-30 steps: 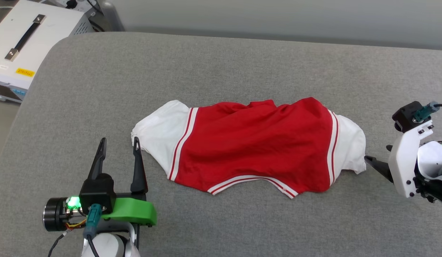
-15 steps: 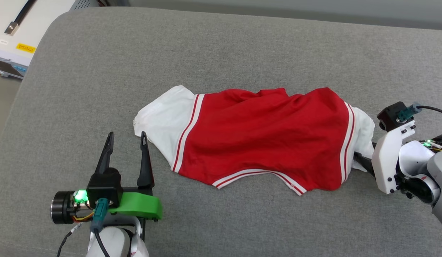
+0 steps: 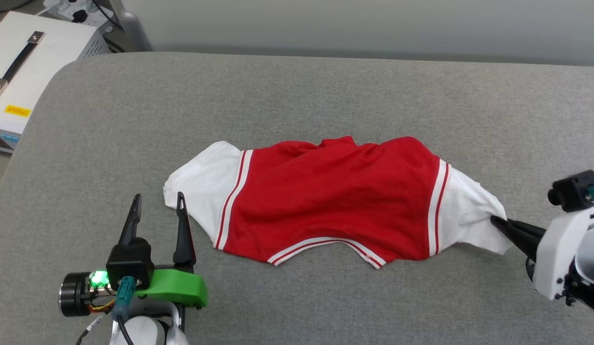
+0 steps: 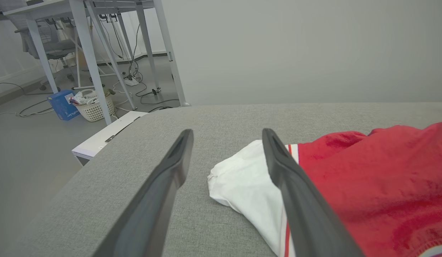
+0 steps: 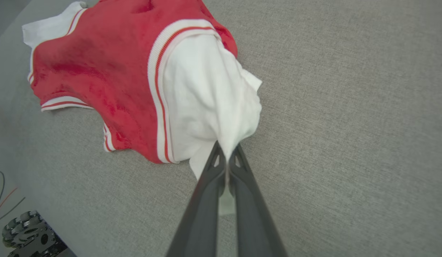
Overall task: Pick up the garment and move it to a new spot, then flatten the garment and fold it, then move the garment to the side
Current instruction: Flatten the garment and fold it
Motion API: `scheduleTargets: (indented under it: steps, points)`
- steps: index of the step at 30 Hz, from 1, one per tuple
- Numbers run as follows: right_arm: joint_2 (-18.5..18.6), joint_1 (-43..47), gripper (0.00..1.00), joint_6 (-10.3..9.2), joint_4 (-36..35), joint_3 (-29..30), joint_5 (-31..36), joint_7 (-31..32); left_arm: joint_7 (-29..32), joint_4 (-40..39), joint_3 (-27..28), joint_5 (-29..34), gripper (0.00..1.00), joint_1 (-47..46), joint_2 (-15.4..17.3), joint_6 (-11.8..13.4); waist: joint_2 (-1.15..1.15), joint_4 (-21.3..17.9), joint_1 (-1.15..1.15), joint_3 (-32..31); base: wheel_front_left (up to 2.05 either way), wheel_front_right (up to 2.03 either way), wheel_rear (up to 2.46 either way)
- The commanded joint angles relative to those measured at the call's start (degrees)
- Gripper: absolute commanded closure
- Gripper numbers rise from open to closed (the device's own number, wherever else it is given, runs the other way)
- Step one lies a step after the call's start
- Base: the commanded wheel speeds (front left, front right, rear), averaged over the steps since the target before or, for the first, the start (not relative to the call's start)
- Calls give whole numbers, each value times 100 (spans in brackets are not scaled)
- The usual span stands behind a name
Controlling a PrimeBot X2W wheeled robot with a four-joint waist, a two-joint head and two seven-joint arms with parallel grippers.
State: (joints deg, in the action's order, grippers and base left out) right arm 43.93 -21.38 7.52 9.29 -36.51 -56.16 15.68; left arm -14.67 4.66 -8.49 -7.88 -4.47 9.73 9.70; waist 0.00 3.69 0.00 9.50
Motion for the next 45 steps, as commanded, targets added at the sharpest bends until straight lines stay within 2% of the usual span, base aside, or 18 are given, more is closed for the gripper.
scheduleTargets:
  steps: [1,8,12,15,19,25,28,32,33,34,39,45]
  points:
    - [114,299,100,-3,-188,188,-138,-20,-32,-13,40,91,0,104,-45,-56,0,-131,0,-111,0,0,0]
    - [576,1240,100,-3,-558,1395,-149,212,-32,-52,139,213,0,167,-123,-151,0,-186,0,-25,0,0,0]
    - [612,1277,100,-3,-453,1933,22,533,-32,-66,168,272,0,75,-173,-211,0,-117,0,144,0,0,0]
    - [462,951,100,-3,-263,2122,226,784,-33,-47,165,318,0,-14,-222,-259,0,-47,0,308,0,0,0]
    - [142,212,100,-3,239,2023,687,1033,-33,-17,156,372,0,-166,-275,-317,0,49,0,540,0,0,0]
    - [-472,-822,100,-3,1512,1426,1454,1119,-33,29,187,419,0,-390,-347,-369,0,150,0,804,0,0,0]
    - [-811,-1105,100,-3,2283,1223,1597,1013,-33,77,219,438,0,-446,-371,-384,0,163,0,845,0,0,0]
    - [-1024,-1291,100,-3,2878,968,1604,559,-33,161,272,455,0,-474,-378,-419,0,151,0,774,0,0,0]
    - [-1032,-1311,74,-3,2946,935,1596,382,-33,181,293,456,0,-472,-368,-429,0,138,0,737,0,0,0]
    - [-1037,-1325,0,-3,2998,915,1596,118,-33,196,319,460,0,-467,-352,-441,0,117,0,674,0,0,0]
    - [-1003,-1198,0,-3,2983,904,1638,-896,-33,223,478,446,0,-413,-193,-547,0,-35,0,380,0,0,0]
    - [-998,-899,0,-3,2645,1169,1967,-1933,-33,399,626,365,0,-628,166,-885,0,-201,0,115,0,0,0]
